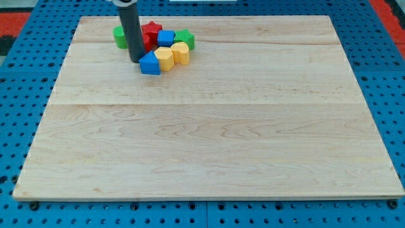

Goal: Push the blue triangle below the red circle

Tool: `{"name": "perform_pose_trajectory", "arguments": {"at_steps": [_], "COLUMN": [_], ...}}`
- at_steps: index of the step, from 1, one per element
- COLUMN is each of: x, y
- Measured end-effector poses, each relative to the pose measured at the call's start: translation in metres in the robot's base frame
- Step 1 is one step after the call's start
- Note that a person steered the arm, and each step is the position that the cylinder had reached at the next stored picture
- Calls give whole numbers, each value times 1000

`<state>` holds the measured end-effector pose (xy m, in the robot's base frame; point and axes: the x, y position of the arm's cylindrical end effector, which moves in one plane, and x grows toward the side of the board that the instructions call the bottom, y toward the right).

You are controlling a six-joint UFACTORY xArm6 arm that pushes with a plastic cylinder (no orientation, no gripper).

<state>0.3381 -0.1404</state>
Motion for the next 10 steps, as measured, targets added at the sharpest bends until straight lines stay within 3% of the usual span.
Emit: {"name": "perform_pose_trajectory", "arguments": {"at_steps": [1, 2, 3, 5, 6, 7, 8, 9, 10], "x": [13, -3, -10, -2, 30, 54, 85, 86, 65], "y": [-60, -80, -26, 1, 25, 4, 48, 88, 76]}}
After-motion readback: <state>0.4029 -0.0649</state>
